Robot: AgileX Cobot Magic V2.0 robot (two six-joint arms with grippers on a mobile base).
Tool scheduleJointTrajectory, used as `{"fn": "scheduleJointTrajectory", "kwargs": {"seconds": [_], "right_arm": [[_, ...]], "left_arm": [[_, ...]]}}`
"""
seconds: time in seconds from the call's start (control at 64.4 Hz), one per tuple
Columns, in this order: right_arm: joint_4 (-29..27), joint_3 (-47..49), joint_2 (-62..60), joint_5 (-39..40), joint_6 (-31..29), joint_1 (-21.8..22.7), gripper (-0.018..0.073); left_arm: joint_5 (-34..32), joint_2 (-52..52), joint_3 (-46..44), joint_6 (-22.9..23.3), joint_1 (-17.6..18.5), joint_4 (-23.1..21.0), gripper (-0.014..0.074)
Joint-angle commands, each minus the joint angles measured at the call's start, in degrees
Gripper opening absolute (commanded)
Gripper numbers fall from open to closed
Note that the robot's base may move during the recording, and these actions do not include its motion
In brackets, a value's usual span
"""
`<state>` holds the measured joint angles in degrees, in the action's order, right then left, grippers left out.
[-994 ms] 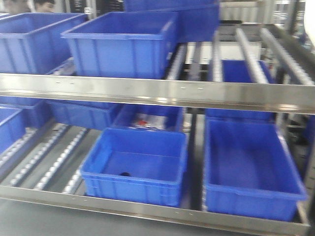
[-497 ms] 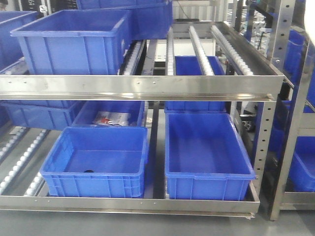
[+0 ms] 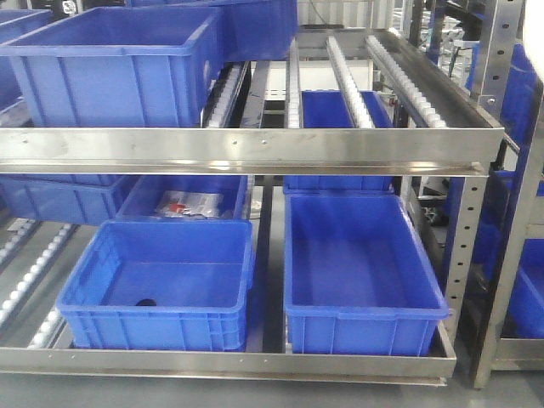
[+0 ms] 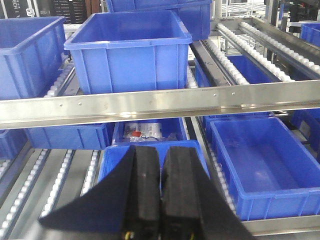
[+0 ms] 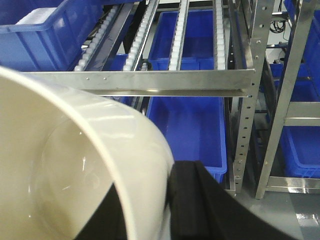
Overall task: Move white bin to right shelf second layer
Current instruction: 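Drive up to the roller shelf rack and stop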
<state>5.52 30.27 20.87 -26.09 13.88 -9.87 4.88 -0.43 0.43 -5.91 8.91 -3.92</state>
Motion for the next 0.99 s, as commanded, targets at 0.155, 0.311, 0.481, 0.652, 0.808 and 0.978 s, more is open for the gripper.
{"fn": "scheduleJointTrajectory", "kwargs": {"seconds": [0.155, 0.311, 0.481, 0.652, 0.808, 0.978], "right_arm": [[0.2, 1.8, 0.7, 6.2, -0.2, 0.3, 0.0057], [0.2, 1.8, 0.7, 6.2, -0.2, 0.3, 0.0057], [0.2, 1.8, 0.7, 6.2, -0.2, 0.3, 0.0057], [0.2, 1.8, 0.7, 6.2, -0.2, 0.3, 0.0057], [0.2, 1.8, 0.7, 6.2, -0.2, 0.3, 0.0057], [0.2, 1.8, 0.7, 6.2, -0.2, 0.3, 0.0057]], "left_arm": [[-4.9, -0.8, 2.1, 0.2, 0.2, -0.3, 0.0085], [-4.9, -0.8, 2.1, 0.2, 0.2, -0.3, 0.0085], [-4.9, -0.8, 2.1, 0.2, 0.2, -0.3, 0.0085], [-4.9, -0.8, 2.1, 0.2, 0.2, -0.3, 0.0085], [-4.9, -0.8, 2.1, 0.2, 0.2, -0.3, 0.0085], [-4.9, -0.8, 2.1, 0.2, 0.2, -0.3, 0.0085]]}}
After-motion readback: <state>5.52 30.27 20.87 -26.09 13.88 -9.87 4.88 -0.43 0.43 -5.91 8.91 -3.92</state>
